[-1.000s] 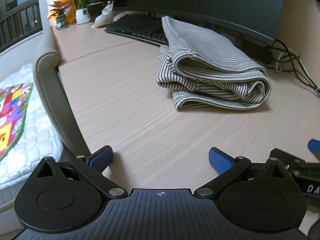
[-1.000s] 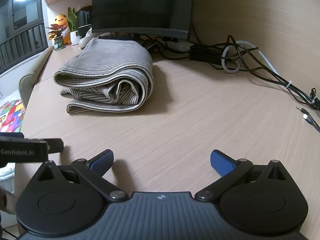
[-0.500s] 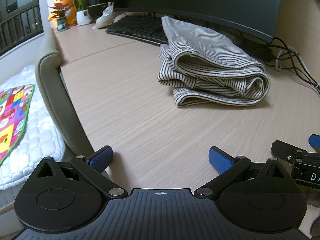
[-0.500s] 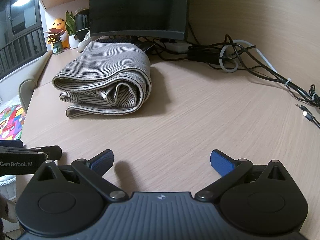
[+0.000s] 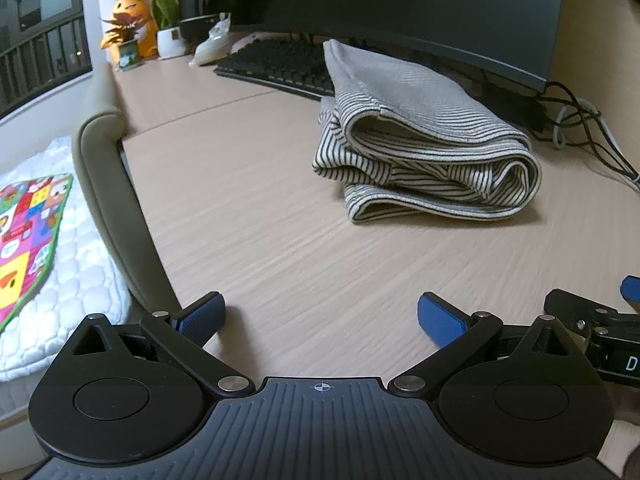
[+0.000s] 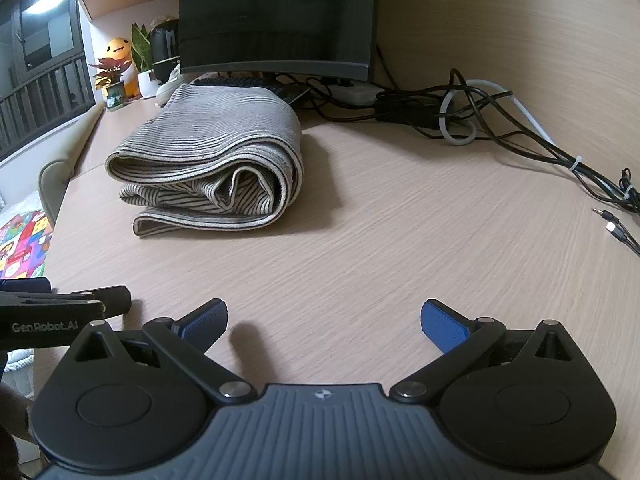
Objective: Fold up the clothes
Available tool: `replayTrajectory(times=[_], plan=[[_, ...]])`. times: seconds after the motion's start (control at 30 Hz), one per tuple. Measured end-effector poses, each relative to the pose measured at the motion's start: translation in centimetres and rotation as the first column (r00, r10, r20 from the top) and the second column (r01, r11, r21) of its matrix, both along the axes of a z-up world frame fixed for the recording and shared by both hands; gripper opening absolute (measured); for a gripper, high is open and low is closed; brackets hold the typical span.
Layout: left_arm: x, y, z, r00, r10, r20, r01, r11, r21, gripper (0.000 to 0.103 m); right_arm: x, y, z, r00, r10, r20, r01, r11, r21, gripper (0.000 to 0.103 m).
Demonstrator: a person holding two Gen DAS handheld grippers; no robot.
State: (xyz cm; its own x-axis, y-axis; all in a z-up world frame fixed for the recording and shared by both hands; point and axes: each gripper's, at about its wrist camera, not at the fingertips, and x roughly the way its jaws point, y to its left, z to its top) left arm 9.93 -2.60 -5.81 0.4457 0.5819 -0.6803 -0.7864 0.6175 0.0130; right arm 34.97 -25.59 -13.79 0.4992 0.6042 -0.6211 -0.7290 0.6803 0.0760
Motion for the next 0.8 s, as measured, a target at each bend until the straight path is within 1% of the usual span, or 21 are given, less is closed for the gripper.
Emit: replayTrajectory(times=[0.13,0.37,0.57,0.8], plan=[[0.2,0.0,0.0,1.000,0.000,0.000,0.000,1.000,0.001,0.103,0.2,0.2,0.0,1.000,0.016,0.000,-0.016,1.000,-0.002,0.103],[0.4,0.1,-0.1,1.000,-0.002,0.003,0.002,1.000,0.005,0.103,1.1,0.3,0.0,1.000,0.008,-0.006,-0.008,1.000,0.010,0.103],[0.6,0.1,-0.1,1.000,0.004,0.004,-0.004,1.000,0.007,0.103,1.5,0.6,0.0,0.999,0.039,-0.005,-0.039,0.999,0.007,0.103],[1.0,0.1,-0.2,1.000,0.012,0.010,-0.012,1.000,0.015,0.103,1.6,0.5,0.0,0.999,0.039,-0.013,-0.038,0.999,0.021,0.103]])
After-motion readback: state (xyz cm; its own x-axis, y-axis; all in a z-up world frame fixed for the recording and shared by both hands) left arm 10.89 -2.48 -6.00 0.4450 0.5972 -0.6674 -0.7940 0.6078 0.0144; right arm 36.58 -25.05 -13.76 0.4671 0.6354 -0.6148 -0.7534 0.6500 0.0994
